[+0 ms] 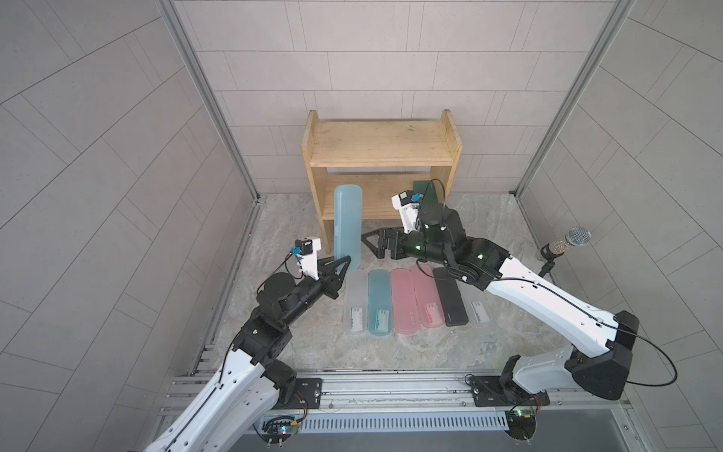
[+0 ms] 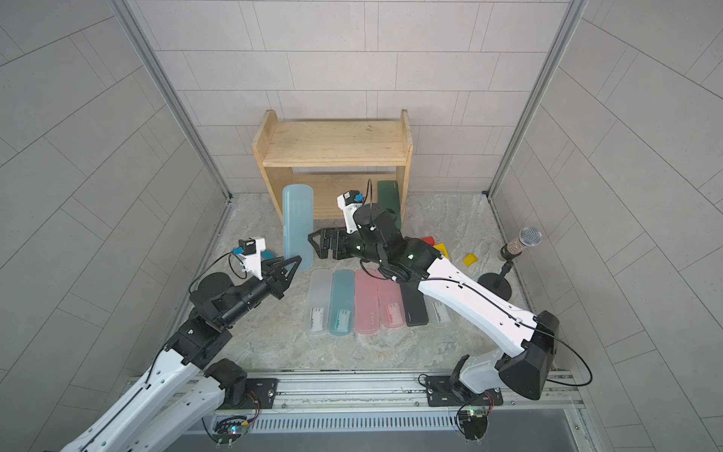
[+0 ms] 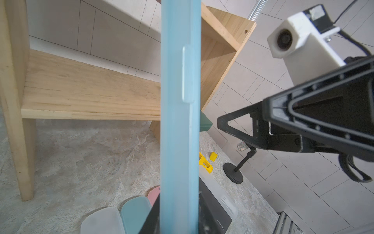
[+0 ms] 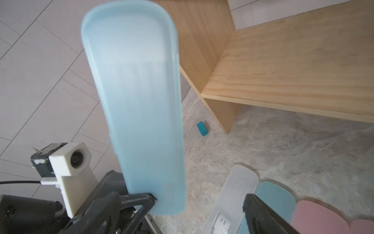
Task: Remove the pencil cases from the shelf
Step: Pick up the pencil case from the shelf.
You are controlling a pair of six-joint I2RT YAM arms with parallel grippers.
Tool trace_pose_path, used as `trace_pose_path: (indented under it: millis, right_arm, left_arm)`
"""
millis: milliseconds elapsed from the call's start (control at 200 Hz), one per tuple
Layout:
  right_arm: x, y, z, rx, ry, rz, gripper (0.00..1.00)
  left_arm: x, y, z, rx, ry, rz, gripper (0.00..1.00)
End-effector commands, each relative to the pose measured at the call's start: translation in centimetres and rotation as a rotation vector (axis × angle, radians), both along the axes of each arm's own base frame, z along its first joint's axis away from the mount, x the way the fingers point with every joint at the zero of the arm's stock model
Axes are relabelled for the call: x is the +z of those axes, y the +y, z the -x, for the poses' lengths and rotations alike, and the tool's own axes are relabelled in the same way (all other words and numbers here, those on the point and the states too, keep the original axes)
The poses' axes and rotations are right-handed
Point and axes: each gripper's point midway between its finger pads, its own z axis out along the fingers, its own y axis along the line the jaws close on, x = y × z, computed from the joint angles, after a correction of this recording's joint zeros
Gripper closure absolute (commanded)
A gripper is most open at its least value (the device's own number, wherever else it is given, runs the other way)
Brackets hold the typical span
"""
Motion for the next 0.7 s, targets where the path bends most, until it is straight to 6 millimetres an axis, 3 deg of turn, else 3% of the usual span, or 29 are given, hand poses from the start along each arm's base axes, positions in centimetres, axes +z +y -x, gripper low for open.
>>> trace_pose_path:
  millis: [0, 240, 695]
  right_arm:
    - [1.2, 1.5, -0.5, 0.012, -0.040, -0.004, 0.00]
    - [1.6, 4.3, 0.1, 0.077, -0.044, 0.012, 0.00]
    - [1.1, 6.1, -0.7, 0.076, -0.050, 0.032, 0.02]
  left_arm:
    - [0.7, 0.2, 0.4, -0.005, -0.042, -0.003, 1.00]
    - [1.2, 0.4, 0.7, -0.002, -0.056, -0.009, 1.00]
    - [1.4, 0.7, 1.1, -0.001, -0.054, -0.015, 1.00]
